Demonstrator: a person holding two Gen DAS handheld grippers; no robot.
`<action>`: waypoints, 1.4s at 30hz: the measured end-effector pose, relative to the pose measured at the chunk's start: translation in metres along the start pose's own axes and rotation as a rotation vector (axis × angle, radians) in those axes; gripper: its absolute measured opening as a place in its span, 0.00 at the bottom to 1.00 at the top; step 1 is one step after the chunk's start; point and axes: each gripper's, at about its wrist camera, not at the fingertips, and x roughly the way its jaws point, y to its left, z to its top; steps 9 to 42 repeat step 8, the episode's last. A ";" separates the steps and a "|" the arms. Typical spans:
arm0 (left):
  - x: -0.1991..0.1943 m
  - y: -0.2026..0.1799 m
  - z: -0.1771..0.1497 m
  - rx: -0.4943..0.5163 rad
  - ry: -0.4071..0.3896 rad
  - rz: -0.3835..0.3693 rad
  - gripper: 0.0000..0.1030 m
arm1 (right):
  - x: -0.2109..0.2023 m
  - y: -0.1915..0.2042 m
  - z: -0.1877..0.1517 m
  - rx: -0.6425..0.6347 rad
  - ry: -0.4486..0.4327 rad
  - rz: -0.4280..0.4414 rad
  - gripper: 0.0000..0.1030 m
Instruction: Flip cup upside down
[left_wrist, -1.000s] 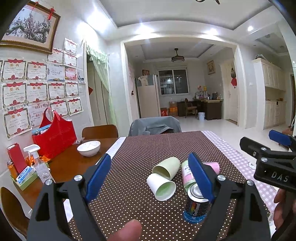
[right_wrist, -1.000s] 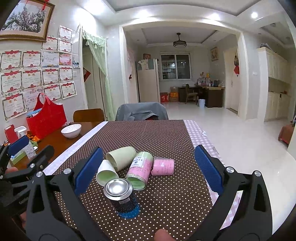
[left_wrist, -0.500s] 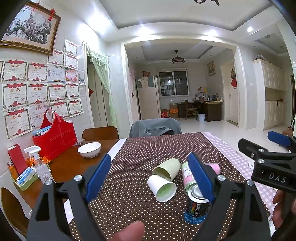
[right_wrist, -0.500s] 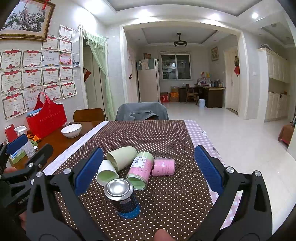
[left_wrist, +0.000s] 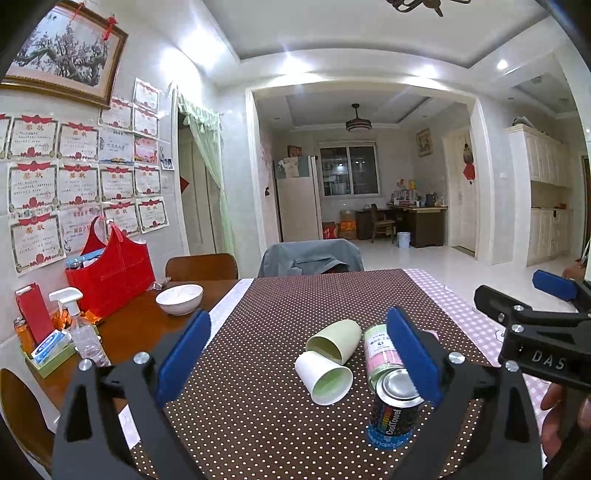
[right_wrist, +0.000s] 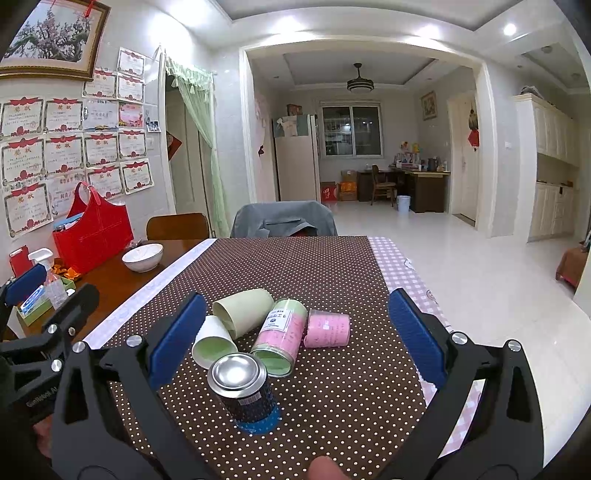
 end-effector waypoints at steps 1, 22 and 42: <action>0.000 0.000 0.000 -0.002 0.000 0.002 0.92 | 0.000 0.000 0.000 0.000 -0.001 -0.001 0.94; 0.001 0.000 0.000 0.008 0.004 0.018 0.92 | -0.001 0.000 0.000 -0.002 -0.003 0.000 0.94; 0.001 0.000 0.000 0.008 0.004 0.018 0.92 | -0.001 0.000 0.000 -0.002 -0.003 0.000 0.94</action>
